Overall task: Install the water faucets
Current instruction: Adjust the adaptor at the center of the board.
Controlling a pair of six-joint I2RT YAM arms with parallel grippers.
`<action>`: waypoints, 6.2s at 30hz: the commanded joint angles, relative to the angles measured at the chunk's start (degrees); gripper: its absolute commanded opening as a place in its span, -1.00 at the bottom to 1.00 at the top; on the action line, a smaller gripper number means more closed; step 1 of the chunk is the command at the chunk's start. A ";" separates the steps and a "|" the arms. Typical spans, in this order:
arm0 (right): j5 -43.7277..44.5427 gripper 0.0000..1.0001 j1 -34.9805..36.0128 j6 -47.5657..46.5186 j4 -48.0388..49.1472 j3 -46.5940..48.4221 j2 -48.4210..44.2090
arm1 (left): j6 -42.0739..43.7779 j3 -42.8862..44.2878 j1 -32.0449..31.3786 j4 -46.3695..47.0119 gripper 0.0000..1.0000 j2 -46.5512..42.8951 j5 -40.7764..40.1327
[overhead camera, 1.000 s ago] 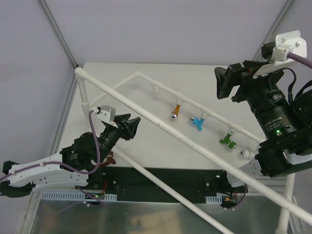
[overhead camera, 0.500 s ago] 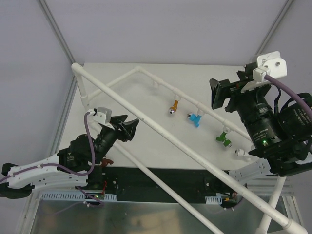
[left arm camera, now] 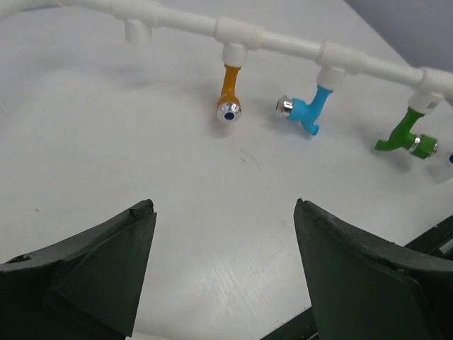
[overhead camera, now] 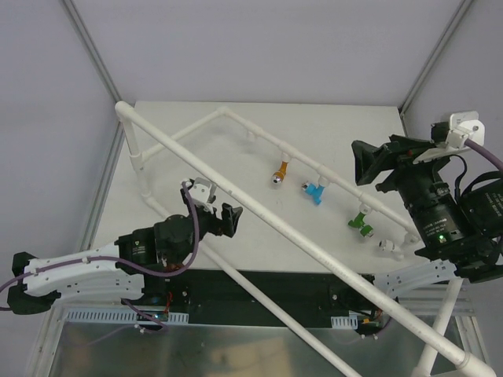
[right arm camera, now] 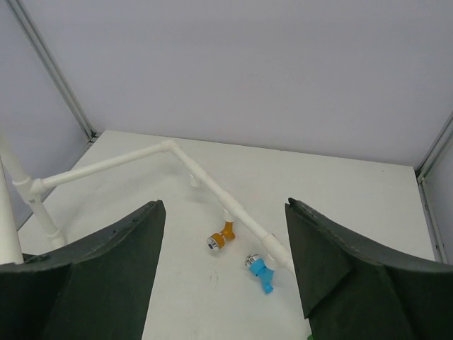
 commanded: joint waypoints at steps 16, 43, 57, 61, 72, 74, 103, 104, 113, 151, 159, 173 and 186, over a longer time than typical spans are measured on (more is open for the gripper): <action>-38.07 0.55 -38.74 57.01 -53.51 13.94 21.42 | -4.20 5.04 0.58 -6.34 0.82 5.05 6.09; -96.83 0.55 -78.33 78.36 -32.57 -24.05 16.91 | 15.38 -1.59 -26.27 -6.07 0.98 9.15 9.73; -102.10 0.55 -78.15 78.99 -26.68 -32.05 22.81 | 58.19 40.52 -45.30 -5.46 0.98 32.02 -0.95; -102.45 0.55 -78.24 78.90 -25.45 -34.16 23.43 | 70.39 48.79 -44.95 -4.59 0.98 37.38 -0.06; -103.69 0.56 -77.27 78.20 -25.27 -33.99 24.22 | 68.05 55.92 -32.73 -10.91 0.98 44.41 15.14; -103.77 0.56 -77.36 78.02 -25.45 -33.72 24.48 | 68.22 57.24 -30.72 -10.91 0.98 46.26 16.37; -102.81 0.56 -74.73 77.23 -23.42 -37.33 27.65 | 83.33 70.51 -21.57 -6.43 0.29 68.15 2.76; -102.81 0.56 -74.81 77.31 -23.25 -37.41 27.73 | 84.47 70.77 -21.30 -6.17 0.24 68.67 1.80; -104.12 0.56 -74.73 77.14 -23.60 -37.06 27.38 | 90.28 71.39 -18.40 -1.42 -1.00 70.97 -1.82; -55.90 0.60 -65.68 83.37 -7.79 -56.30 10.35 | 62.16 101.63 -8.65 -6.60 -1.00 53.39 -0.58; -48.58 0.59 -62.86 87.60 -9.01 -55.35 -1.61 | 63.04 101.19 -8.56 -6.87 -1.00 53.56 -1.20; -27.59 0.59 -62.86 120.62 -36.87 -44.62 4.35 | 60.84 100.92 -8.56 -8.18 -1.00 53.65 -0.06; -7.80 0.57 -62.51 124.70 -5.46 -51.56 15.07 | 57.77 99.52 -8.56 -9.67 -1.00 52.42 1.61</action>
